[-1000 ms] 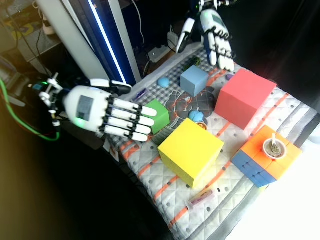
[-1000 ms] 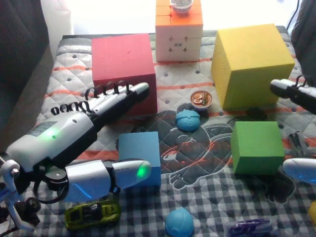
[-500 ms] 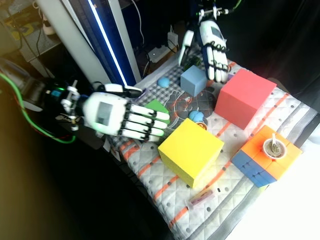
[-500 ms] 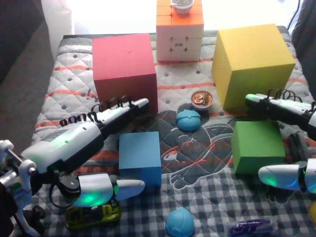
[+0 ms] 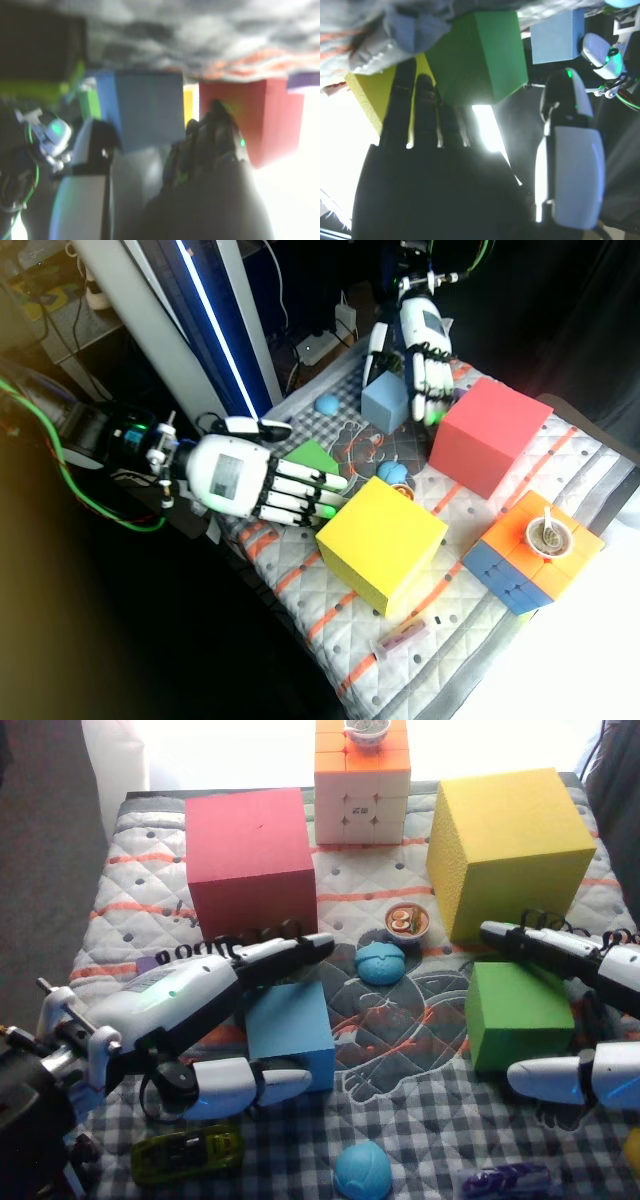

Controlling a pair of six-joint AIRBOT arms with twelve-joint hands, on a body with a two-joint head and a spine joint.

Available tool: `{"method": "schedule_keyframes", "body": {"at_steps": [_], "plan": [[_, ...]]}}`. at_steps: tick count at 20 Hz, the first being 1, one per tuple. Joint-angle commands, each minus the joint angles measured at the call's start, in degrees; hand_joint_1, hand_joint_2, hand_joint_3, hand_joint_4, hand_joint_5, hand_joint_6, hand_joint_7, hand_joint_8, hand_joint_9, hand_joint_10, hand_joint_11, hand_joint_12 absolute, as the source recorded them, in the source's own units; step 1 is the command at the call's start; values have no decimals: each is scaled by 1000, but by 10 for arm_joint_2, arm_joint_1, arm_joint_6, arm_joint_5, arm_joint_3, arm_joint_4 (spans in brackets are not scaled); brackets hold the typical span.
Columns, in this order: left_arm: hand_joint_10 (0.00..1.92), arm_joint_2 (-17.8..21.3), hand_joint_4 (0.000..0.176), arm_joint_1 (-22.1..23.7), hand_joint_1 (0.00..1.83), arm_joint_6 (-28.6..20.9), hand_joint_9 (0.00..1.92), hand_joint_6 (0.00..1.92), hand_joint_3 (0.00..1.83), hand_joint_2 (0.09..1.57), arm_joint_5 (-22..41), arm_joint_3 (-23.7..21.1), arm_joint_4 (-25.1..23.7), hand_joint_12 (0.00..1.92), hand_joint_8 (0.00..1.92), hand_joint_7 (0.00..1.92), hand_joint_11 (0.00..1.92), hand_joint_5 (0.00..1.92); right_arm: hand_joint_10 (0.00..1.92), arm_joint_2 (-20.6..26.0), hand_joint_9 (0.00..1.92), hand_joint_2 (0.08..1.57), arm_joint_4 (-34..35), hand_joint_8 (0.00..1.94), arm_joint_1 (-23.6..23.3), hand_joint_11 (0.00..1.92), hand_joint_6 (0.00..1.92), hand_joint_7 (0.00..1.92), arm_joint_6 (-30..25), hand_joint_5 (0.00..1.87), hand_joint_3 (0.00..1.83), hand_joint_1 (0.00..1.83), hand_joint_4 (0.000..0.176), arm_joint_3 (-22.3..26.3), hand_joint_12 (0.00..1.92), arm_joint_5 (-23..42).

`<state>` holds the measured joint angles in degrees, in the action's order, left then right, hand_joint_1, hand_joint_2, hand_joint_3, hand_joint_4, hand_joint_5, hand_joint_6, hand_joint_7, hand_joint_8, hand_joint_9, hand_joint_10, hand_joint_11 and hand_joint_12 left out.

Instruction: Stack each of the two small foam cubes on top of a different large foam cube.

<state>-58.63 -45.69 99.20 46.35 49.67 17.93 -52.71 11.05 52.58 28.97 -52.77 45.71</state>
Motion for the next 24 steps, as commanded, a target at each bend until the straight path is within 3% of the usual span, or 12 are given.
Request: {"method": "schedule_keyframes", "body": {"at_steps": [1,2,3,4,5,6,7,10,12,16,22,24], "plan": [[1010,-11,0,1,1042,-11,157,102,0,1127,29,3,-2,1669,102,469,0,420,407,-5,212,1070,-6,32,-6,0,54,355,-2,238,1,857,0,-2,1368,39],[1121,-13,0,1,1090,-11,209,131,0,1118,27,4,-2,1692,148,526,70,479,619,-8,227,1065,-6,50,-9,0,93,456,-2,329,0,940,0,-4,1534,35],[1188,-14,0,1,1162,-11,275,301,4,1100,27,4,-2,1670,361,509,151,472,1001,-10,304,1080,-7,187,-10,0,183,631,-2,426,3,1046,0,-5,1749,35],[1234,-14,0,1,1235,-11,320,511,0,1062,27,4,-2,1662,629,457,237,449,1192,-11,323,1094,-7,538,-11,31,459,575,-2,381,1,1090,0,-5,1824,35],[1234,-13,0,1,1235,-11,320,511,0,1062,30,4,-2,1662,629,457,237,449,1192,-10,323,1094,-7,538,-11,31,459,575,-2,381,1,1090,0,-5,1824,35],[1259,-11,0,1,1253,-11,329,725,0,1052,37,2,-2,1668,845,381,260,374,1287,-10,311,1098,-8,894,-12,42,794,449,-2,256,0,1096,0,-5,1853,35],[1442,-4,0,-1,1294,-10,337,835,2,1060,50,-3,-2,1759,1105,320,323,344,1333,-7,387,1099,-8,998,-14,140,918,496,-2,280,0,1125,0,-5,1831,39],[1570,14,0,-6,1308,-10,324,1004,2,1070,79,-17,-5,1813,1308,238,370,278,1383,12,480,1091,-9,1083,-15,298,1035,567,-2,325,0,1185,0,9,1802,68],[1505,29,0,-7,1362,-10,276,1046,4,1082,100,-29,-17,1757,1247,207,312,250,1580,31,579,1176,-12,1294,-15,533,1264,802,-2,375,4,1323,0,24,1879,102],[1499,68,0,-5,1364,-10,276,1054,3,1083,146,-59,-59,1753,1234,211,310,246,1593,66,583,1181,-39,1304,-13,544,1282,812,-2,375,3,1329,0,41,1883,177],[1498,98,0,30,1364,-10,276,1056,2,1083,175,-63,-83,1753,1232,212,310,246,1593,98,583,1181,-34,1304,-19,544,1285,812,-2,374,2,1329,0,44,1883,218],[1465,104,0,41,1332,-10,250,1045,6,1101,183,-59,-77,1761,1156,193,290,243,1708,98,629,1271,-28,1480,-33,622,1460,786,-2,564,9,1171,0,36,1919,219]]}}
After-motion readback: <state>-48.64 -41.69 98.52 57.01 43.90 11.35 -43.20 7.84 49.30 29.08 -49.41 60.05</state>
